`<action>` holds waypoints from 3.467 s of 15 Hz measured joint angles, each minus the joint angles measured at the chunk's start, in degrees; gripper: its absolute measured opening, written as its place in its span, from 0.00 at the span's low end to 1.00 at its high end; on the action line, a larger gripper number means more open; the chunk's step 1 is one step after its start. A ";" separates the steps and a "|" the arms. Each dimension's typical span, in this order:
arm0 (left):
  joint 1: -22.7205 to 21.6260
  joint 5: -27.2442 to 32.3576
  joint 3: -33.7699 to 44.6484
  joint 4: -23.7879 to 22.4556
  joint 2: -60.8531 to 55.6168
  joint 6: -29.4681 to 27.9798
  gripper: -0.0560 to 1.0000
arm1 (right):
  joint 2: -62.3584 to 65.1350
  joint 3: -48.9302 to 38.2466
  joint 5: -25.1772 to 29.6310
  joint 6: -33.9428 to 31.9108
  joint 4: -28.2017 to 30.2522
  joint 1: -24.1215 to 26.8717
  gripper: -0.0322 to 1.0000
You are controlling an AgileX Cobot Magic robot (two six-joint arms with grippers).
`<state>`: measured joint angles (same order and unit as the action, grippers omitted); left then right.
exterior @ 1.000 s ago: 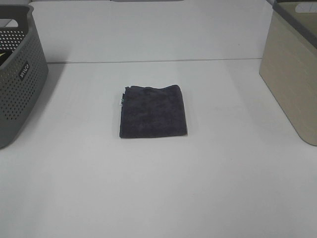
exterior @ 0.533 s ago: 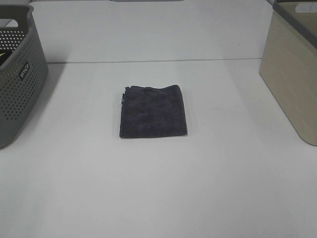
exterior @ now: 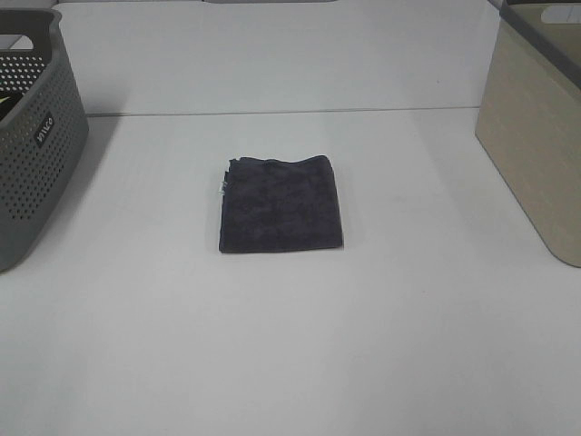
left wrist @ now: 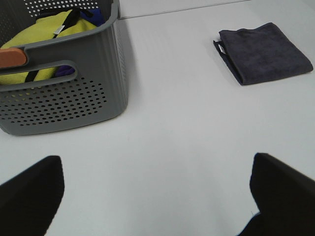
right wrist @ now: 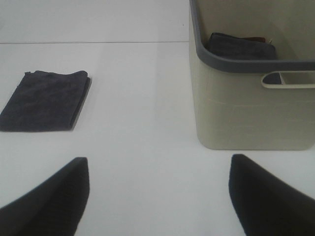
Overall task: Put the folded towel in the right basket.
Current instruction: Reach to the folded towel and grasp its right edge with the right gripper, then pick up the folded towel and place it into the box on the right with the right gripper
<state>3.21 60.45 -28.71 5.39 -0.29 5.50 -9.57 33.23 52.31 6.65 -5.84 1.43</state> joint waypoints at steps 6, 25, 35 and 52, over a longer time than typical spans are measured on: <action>0.00 0.00 0.00 0.00 0.00 0.00 0.98 | -35.18 16.10 -8.08 0.00 -0.17 0.00 0.75; 0.00 0.00 0.00 0.00 0.00 0.00 0.98 | -107.72 64.40 -0.23 10.43 -15.99 -13.35 0.75; 0.00 0.00 0.00 0.00 0.00 0.00 0.98 | -130.58 79.47 9.74 10.83 -26.18 -13.29 0.74; 0.00 0.00 0.00 0.00 0.00 0.00 0.98 | -136.88 80.62 8.88 14.90 -35.47 -16.04 0.07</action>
<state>3.21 60.45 -28.71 5.39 -0.29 5.50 -146.45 113.85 61.19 21.54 -41.31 -14.61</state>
